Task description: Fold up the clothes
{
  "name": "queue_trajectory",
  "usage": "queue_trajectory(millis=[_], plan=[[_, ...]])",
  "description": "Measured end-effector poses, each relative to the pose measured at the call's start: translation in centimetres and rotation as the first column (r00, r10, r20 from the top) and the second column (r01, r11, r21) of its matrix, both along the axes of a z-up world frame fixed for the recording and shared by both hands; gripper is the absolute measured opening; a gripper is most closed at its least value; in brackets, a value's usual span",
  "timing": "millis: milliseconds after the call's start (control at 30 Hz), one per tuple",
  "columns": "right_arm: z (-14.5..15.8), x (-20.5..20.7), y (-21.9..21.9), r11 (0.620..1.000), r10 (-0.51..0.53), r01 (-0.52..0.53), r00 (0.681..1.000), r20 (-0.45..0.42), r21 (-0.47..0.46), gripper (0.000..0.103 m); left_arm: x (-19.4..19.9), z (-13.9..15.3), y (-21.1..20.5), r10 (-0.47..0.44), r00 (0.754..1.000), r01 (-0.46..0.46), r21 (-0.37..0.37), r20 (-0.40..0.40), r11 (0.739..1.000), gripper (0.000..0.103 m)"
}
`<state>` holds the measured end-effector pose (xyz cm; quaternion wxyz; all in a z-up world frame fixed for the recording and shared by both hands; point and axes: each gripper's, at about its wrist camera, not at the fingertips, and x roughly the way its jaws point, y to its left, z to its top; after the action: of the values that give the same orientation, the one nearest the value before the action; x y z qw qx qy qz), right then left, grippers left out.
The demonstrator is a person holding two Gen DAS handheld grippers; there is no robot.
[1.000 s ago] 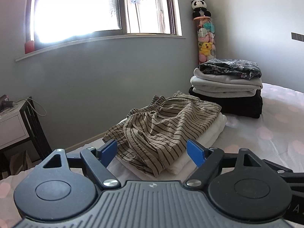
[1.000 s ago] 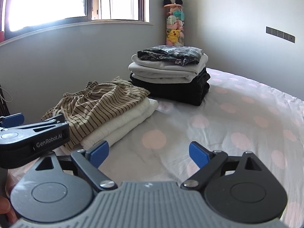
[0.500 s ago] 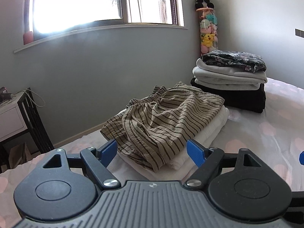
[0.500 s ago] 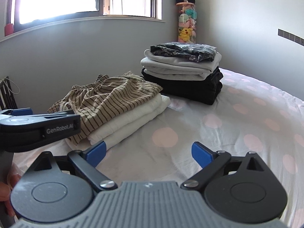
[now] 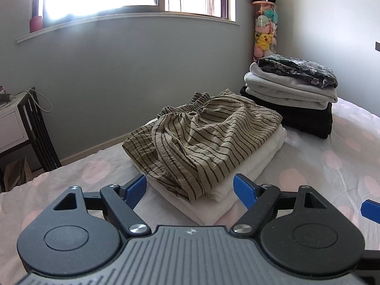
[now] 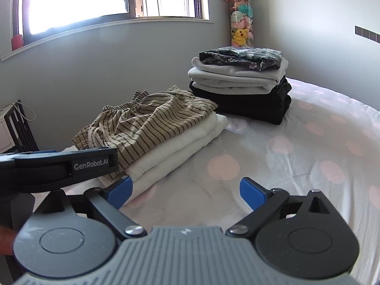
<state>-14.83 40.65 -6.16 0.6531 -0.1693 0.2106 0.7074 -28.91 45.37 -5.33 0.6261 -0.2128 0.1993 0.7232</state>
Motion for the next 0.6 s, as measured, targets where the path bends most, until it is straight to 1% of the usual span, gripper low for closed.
queue_trajectory(millis=[267, 600], plan=[[-0.35, -0.01, 0.03, 1.000, 0.012, -0.013, 0.999, -0.031, -0.010, 0.098, -0.03, -0.10, 0.11, 0.000, 1.000, 0.000, -0.009, 0.007, 1.000, 0.095], [-0.47, -0.20, 0.32, 1.000, 0.027, -0.028, 0.999, -0.032, -0.015, 0.098, -0.03, -0.16, 0.14, -0.005, 1.000, 0.005, -0.011, 0.011, 1.000, 0.095]])
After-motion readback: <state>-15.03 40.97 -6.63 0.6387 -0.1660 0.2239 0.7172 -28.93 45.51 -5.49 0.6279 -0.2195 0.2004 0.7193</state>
